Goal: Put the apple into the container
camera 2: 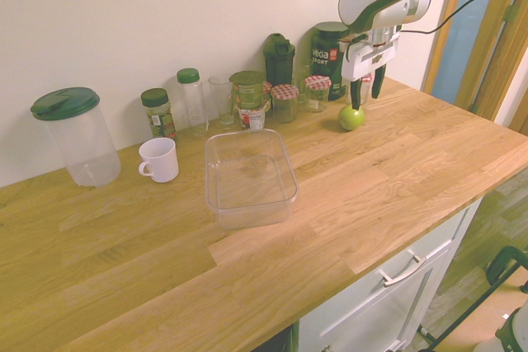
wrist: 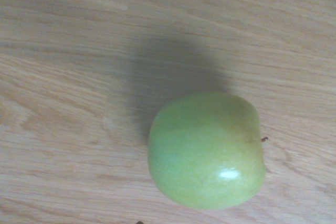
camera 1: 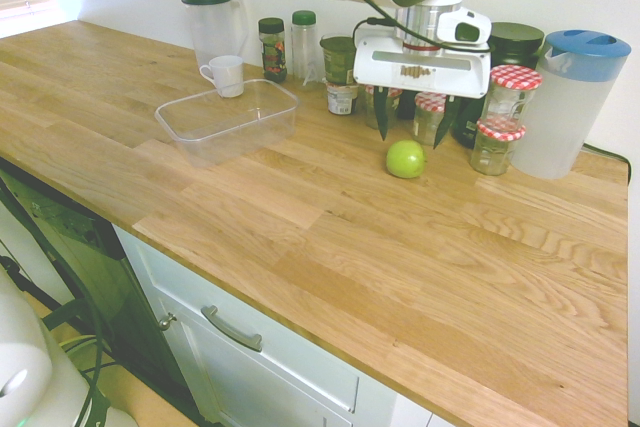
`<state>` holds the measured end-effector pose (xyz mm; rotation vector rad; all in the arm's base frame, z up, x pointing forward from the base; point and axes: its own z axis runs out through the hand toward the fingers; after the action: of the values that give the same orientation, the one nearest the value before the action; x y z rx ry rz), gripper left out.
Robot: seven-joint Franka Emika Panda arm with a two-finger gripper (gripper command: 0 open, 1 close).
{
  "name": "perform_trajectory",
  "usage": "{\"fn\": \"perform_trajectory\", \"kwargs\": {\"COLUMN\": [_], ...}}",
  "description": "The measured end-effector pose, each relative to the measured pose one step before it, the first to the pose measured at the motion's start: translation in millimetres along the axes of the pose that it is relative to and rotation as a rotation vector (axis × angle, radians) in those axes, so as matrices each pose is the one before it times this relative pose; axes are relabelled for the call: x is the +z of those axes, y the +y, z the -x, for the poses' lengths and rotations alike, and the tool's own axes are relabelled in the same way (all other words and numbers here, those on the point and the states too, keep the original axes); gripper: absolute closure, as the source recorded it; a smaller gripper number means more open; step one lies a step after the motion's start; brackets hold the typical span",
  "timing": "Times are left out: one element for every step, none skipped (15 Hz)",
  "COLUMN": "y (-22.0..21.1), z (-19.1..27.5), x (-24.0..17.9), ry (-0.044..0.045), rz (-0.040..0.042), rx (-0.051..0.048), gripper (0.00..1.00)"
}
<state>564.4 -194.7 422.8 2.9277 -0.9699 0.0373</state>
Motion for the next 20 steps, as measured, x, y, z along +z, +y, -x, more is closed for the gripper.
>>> {"fn": "perform_trajectory", "kwargs": {"y": [0.44,-2.06,-4.47,-6.0,-5.89,-5.75,-4.9,-3.34,-2.16,-1.33,-0.59,-0.59,0.08,0.77,0.4,-0.14,-0.32,-0.63,-0.49,-0.39], "z": [-1.78,-1.69,-0.99,-0.23,-0.38,-0.82,-1.1,-1.31,-1.22,-1.14,-1.0,-0.49,-0.78,-1.02,-0.29,0.05,0.08,0.37,0.35,0.11], "x": [2.43,3.04,5.1,6.43,6.45,5.51,4.63,4.23,3.93,3.8,4.0,4.7,3.22,1.74,1.06,1.05,1.53,1.46,0.74,-0.1], "ry": [-0.00128,-0.00057,-0.00421,-0.00622,-0.00546,0.00134,0.00594,0.00572,0.00409,0.00334,0.00183,-0.00312,0.00015,0.00293,-0.00054,-0.00132,-0.00133,-0.00113,-0.00069,0.00025], "rz": [0.00151,0.00074,0.00035,-0.00092,-0.00236,-0.00387,-0.00319,-0.00072,-0.00001,0.00262,0.0027,0.00259,0.00121,0.00019,0.0006,0.00064,0.00077,0.00059,0.0003,-0.00012], "rx": [-0.00627,-0.00686,-0.00879,-0.00915,-0.00613,-0.00543,-0.00542,-0.00377,-0.00057,0.00068,0.00125,0.00061,0.00169,0.00281,0.0038,0.00328,0.00247,0.00254,0.00277,0.00316], "gripper": [0.0,0.0,0.0,0.0,0.0,0.0,0.0,0.0,0.0,0.0,1.0,1.0,1.0,1.0,1.0,1.0,1.0,1.0,1.0,1.0]}}
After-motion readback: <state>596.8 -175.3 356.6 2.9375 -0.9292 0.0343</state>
